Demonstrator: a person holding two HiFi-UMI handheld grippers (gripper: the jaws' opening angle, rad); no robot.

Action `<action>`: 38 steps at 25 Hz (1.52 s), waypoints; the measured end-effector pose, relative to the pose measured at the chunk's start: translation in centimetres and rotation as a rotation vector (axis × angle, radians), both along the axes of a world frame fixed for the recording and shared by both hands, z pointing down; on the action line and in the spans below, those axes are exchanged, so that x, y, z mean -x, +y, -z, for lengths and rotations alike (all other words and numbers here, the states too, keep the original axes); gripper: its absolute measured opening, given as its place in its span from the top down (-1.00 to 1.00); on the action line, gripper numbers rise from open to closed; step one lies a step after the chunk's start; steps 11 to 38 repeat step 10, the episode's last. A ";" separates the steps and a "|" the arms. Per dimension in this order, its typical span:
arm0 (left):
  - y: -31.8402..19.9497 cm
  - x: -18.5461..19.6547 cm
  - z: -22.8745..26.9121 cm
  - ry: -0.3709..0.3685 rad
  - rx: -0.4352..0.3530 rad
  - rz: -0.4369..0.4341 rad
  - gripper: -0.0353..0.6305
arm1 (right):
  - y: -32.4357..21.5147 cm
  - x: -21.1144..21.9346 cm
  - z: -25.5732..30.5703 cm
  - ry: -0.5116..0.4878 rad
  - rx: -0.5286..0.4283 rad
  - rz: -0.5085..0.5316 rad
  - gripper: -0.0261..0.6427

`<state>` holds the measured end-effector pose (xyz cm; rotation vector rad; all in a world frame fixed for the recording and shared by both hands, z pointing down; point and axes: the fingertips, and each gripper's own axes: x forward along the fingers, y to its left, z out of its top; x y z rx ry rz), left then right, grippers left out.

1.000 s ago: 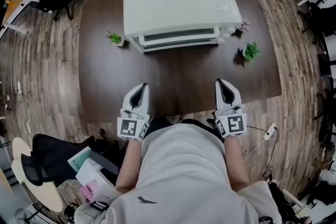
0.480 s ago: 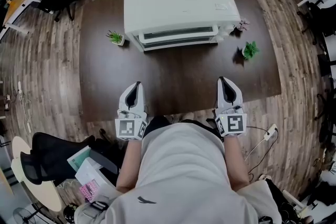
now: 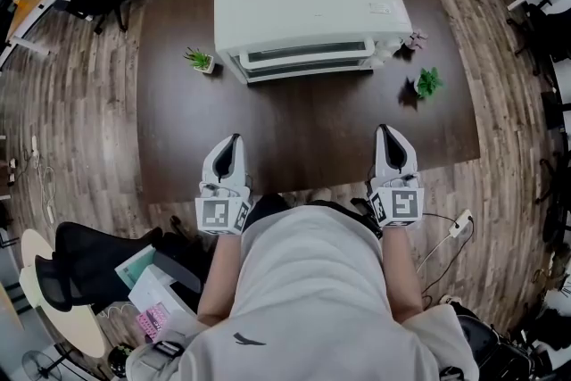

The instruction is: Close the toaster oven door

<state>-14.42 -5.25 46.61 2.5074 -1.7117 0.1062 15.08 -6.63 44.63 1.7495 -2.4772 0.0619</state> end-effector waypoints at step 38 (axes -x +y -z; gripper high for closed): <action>-0.4 0.5 0.2 0.010 0.002 -0.001 0.88 | 0.1 0.3 0.1 0.008 0.002 -0.003 0.93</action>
